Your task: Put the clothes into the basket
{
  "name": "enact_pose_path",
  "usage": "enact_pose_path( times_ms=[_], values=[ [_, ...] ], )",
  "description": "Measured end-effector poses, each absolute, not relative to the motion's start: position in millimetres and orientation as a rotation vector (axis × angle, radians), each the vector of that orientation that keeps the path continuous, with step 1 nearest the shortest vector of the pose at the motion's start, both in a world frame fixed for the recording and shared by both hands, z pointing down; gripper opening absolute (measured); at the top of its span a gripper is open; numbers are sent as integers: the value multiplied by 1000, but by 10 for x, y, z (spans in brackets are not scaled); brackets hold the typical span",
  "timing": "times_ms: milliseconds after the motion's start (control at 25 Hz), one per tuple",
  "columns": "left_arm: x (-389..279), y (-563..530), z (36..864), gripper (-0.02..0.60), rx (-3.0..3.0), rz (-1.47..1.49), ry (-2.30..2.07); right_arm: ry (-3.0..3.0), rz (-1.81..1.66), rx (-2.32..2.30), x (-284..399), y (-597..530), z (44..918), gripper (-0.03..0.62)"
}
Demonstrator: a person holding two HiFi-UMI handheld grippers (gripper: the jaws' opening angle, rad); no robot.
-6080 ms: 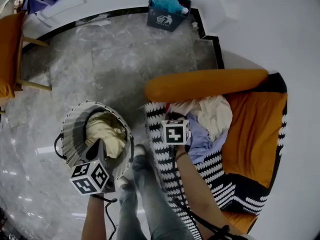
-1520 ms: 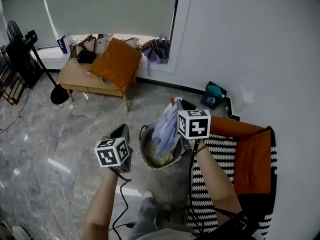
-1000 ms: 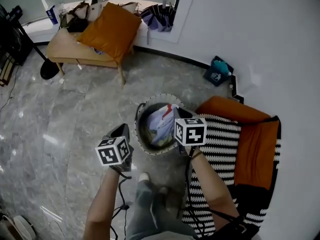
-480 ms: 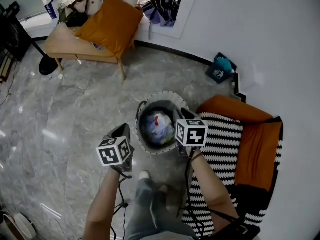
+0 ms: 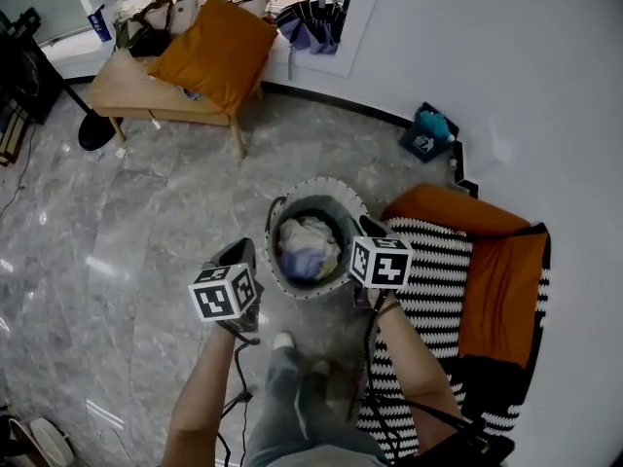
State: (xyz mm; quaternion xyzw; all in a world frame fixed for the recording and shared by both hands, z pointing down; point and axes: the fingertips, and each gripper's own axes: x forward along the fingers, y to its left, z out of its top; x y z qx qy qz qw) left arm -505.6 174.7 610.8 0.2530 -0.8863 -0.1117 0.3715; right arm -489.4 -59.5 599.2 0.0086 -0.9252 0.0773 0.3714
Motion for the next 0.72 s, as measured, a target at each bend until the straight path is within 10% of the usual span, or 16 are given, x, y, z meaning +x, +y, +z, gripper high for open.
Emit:
enact_pose_path(
  times_ms=[720],
  values=[
    [-4623,1423,4870,-6,775,-244,-2424,-2614,249,292,-3878,-1510,4798,75]
  ],
)
